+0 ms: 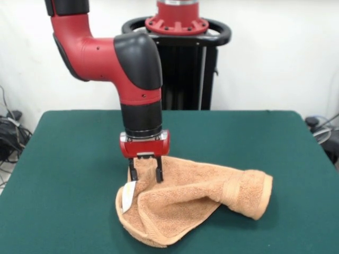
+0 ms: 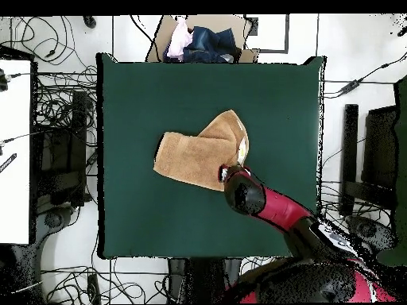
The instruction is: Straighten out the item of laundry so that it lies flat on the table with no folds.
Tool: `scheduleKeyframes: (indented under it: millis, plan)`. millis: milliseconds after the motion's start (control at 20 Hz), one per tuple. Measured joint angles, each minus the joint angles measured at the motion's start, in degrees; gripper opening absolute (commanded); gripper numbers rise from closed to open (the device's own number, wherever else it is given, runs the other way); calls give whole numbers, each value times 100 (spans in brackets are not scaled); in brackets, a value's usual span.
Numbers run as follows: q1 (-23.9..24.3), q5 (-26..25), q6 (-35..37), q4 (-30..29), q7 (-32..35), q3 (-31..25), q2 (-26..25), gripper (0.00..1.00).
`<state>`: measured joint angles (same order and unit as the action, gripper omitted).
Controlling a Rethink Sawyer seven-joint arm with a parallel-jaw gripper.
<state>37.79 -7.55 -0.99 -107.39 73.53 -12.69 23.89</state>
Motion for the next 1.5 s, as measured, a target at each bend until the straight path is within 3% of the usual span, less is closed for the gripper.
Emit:
scheduleKeyframes:
  millis: [650, 1250, 1500]
  plan:
    - [18, -1, 88, 17, 0, 2, 63, 100]
    - [199, -2, 702, -261, 0, 20, 849, 100]
    - [164, -2, 692, -212, 0, 117, 753, 100]
